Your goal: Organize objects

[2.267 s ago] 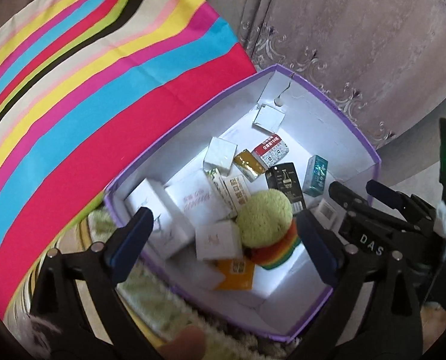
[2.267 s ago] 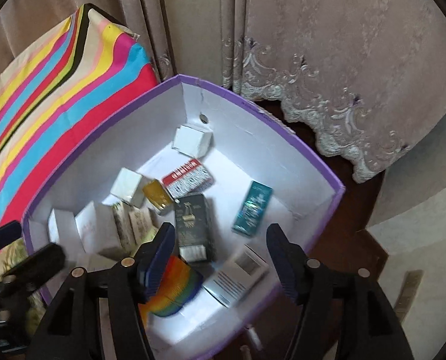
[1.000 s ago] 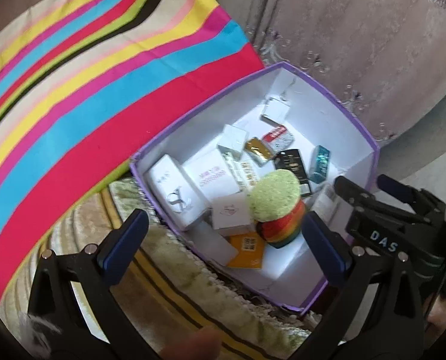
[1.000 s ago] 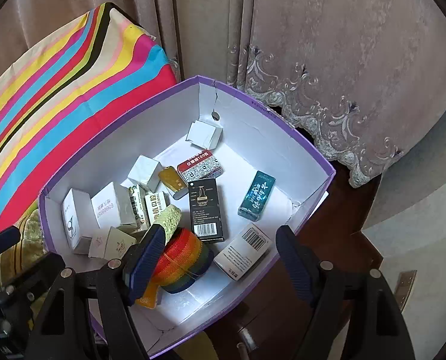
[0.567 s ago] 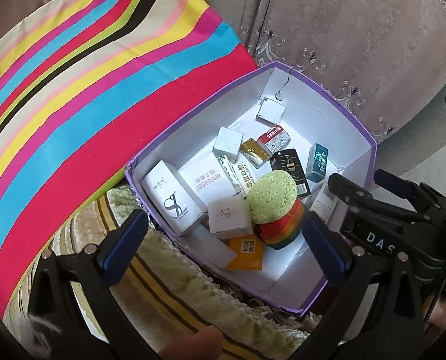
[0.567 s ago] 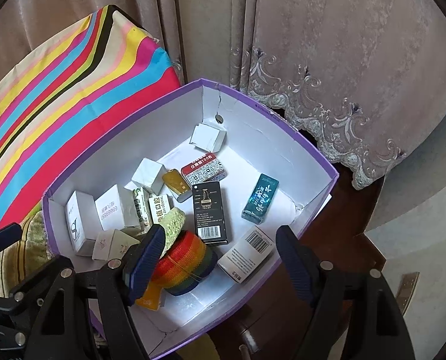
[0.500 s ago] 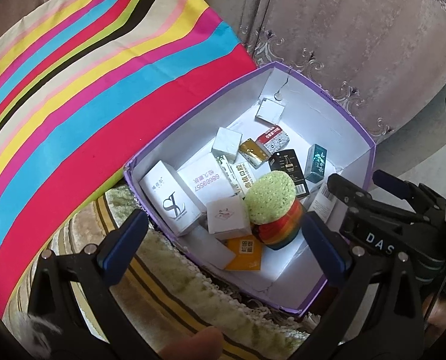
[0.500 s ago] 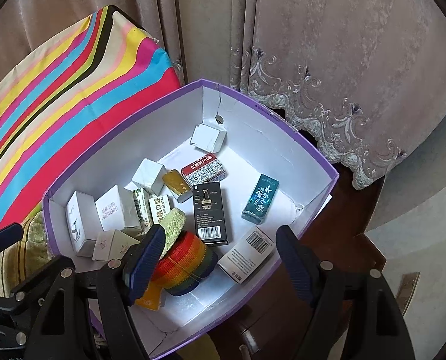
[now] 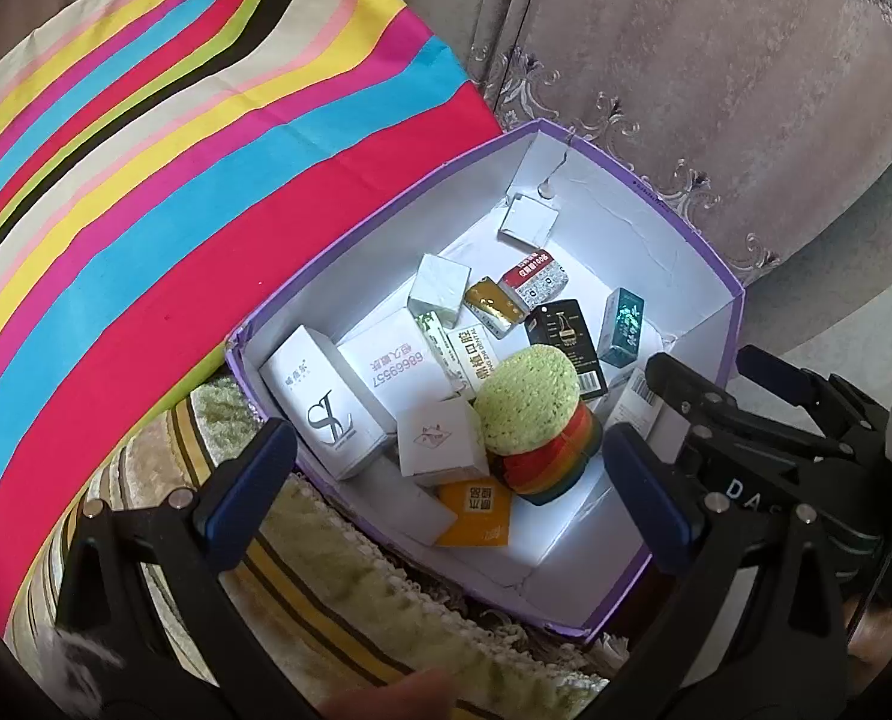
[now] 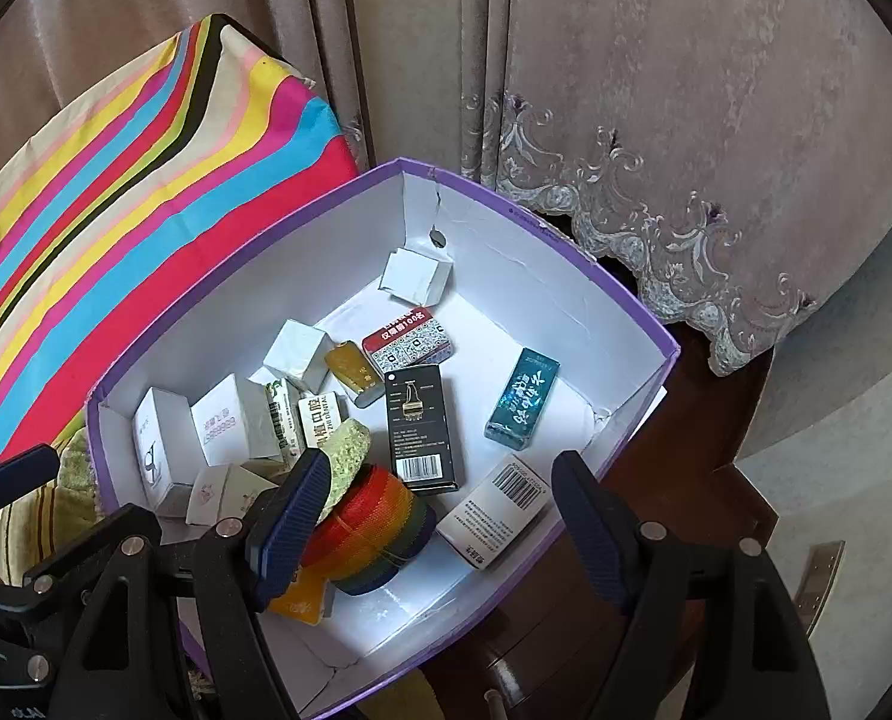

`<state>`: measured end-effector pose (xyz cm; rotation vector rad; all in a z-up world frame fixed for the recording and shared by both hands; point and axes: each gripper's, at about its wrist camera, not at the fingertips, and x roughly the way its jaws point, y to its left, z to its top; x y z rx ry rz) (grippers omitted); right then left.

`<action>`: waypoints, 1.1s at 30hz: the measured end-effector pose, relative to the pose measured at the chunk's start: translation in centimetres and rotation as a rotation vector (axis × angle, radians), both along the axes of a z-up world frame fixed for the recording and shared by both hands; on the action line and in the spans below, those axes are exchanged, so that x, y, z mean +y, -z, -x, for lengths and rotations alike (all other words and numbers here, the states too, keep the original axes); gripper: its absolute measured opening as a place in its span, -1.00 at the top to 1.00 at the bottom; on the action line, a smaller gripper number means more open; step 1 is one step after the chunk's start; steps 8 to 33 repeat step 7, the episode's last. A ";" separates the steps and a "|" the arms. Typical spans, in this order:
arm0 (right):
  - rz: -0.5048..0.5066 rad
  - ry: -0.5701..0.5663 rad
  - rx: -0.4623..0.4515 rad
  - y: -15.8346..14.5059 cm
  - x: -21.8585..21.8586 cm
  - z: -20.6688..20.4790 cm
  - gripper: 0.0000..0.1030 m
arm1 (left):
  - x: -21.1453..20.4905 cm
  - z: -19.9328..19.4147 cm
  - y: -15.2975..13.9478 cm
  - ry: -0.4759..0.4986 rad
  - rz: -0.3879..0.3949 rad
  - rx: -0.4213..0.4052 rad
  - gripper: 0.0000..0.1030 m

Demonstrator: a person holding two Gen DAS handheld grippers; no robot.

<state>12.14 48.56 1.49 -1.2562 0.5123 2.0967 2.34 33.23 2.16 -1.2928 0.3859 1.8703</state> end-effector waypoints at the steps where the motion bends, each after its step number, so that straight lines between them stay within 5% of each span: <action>1: 0.002 0.001 0.001 0.0 0.1 0.0 -0.49 | 0.1 -0.1 0.0 0.003 0.003 0.001 -0.99; 33: 0.007 0.009 0.000 0.2 0.4 -0.1 -0.49 | 0.2 -0.2 0.0 0.019 -0.021 -0.006 -0.99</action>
